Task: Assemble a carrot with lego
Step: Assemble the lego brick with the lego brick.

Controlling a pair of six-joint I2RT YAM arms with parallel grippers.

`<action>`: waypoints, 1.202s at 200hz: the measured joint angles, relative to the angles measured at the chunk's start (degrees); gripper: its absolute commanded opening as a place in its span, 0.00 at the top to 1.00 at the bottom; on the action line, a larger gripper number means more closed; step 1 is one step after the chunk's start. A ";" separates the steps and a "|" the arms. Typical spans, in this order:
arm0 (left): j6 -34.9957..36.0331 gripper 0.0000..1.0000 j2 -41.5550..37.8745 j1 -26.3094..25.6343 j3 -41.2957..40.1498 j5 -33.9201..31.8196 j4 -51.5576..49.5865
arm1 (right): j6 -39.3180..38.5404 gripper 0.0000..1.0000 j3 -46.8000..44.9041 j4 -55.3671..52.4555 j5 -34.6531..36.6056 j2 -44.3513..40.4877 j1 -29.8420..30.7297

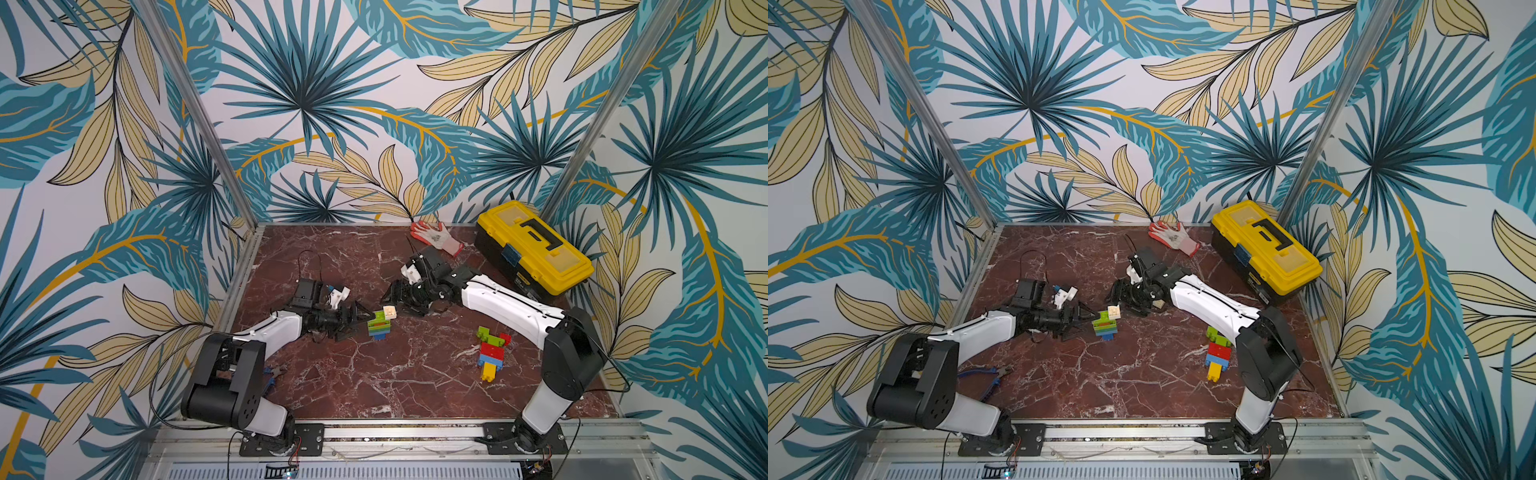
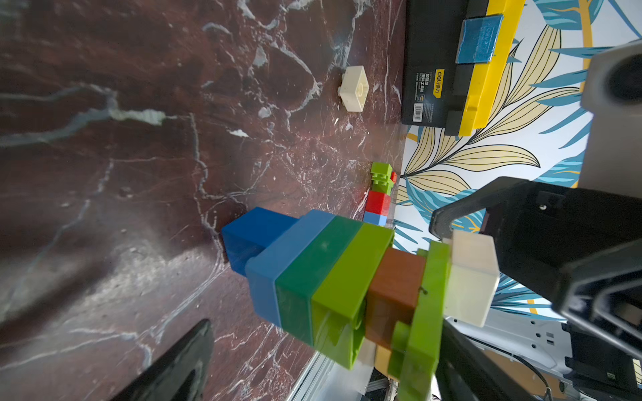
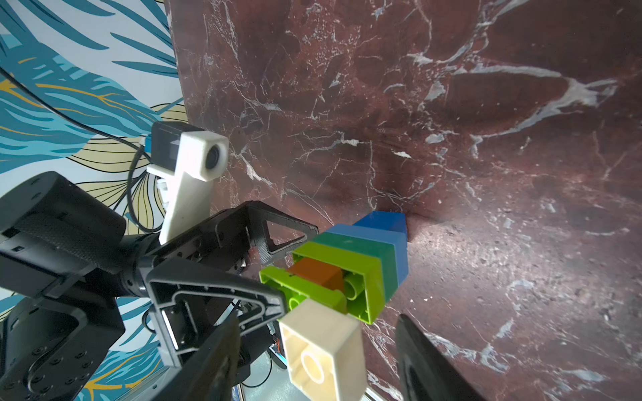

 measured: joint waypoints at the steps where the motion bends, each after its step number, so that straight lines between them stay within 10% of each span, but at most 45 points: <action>1: 0.00 0.04 0.00 0.00 0.00 0.00 -0.02 | 0.02 0.31 -0.09 0.04 -0.04 -0.02 0.00; 240: 0.48 0.04 0.33 0.00 0.68 -0.04 -1.38 | -2.21 0.36 -6.27 1.86 1.20 -2.32 0.46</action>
